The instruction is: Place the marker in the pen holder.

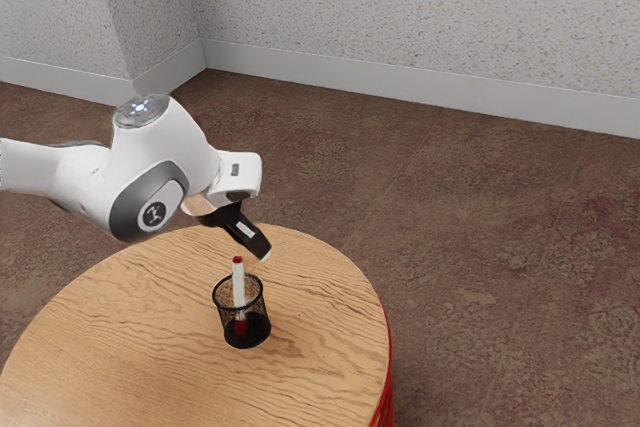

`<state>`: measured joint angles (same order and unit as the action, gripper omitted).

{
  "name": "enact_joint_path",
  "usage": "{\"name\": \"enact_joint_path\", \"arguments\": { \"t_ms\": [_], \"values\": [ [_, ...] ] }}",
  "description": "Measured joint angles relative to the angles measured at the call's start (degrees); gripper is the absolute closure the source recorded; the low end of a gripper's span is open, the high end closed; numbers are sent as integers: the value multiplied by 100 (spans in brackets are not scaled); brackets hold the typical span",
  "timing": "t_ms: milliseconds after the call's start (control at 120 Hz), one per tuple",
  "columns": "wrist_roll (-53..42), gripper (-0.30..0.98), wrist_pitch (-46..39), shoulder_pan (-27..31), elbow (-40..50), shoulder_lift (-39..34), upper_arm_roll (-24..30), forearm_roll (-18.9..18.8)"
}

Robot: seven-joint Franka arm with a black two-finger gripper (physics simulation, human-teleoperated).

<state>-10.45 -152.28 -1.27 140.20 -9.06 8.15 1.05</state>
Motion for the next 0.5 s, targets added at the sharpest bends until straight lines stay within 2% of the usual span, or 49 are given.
{"name": "enact_joint_path", "arguments": {
  "t_ms": [117, 217, 333, 383, 442, 500],
  "values": [
    [65, 14, 467, 7, -408, 358, -23, -12],
    [140, 8, 1797, -56, -2139, 868, -129, -37],
    [256, 5, 3385, -327, -3665, 1205, -503, -53],
    [301, 4, 3967, -488, -4231, 1233, -848, -59],
    [352, 3, 4513, -560, -4553, 1189, -1276, -63],
    [399, 2, 4949, -338, -4807, 1200, -1431, -68]
  ]
}}
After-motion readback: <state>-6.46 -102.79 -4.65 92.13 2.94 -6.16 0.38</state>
